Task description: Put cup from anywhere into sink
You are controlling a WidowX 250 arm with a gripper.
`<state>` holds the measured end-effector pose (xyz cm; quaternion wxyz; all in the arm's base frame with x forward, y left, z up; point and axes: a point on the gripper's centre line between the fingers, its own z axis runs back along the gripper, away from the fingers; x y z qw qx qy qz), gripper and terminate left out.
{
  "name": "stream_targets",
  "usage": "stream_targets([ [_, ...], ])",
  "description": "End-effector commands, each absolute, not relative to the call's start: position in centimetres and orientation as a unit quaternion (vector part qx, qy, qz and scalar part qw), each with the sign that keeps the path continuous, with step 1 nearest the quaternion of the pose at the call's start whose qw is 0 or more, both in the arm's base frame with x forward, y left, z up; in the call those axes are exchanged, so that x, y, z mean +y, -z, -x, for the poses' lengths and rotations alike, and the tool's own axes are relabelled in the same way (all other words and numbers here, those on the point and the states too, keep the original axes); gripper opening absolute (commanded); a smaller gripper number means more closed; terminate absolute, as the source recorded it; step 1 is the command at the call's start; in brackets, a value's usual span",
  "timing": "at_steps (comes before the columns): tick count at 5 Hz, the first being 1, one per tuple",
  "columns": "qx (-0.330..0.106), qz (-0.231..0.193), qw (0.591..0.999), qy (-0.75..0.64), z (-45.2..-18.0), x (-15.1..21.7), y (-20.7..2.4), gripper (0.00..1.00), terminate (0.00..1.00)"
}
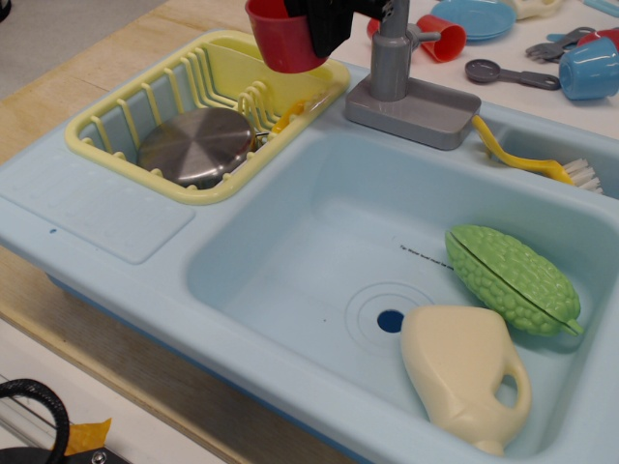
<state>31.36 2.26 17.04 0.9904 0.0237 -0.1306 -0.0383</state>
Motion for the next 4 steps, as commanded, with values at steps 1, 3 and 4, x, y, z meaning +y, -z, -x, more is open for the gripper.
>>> stream_targets([
  [1, -0.141, -0.009, 0.989, -0.036, -28.5, -0.3, -17.8, 0.0, 0.0],
  [3, -0.111, 0.073, 0.985, -0.11, -26.4, -5.7, -14.5, 0.0, 0.0],
  [4, -0.103, 0.087, 0.982, -0.132, -25.4, -6.7, -13.6, 0.0, 0.0],
])
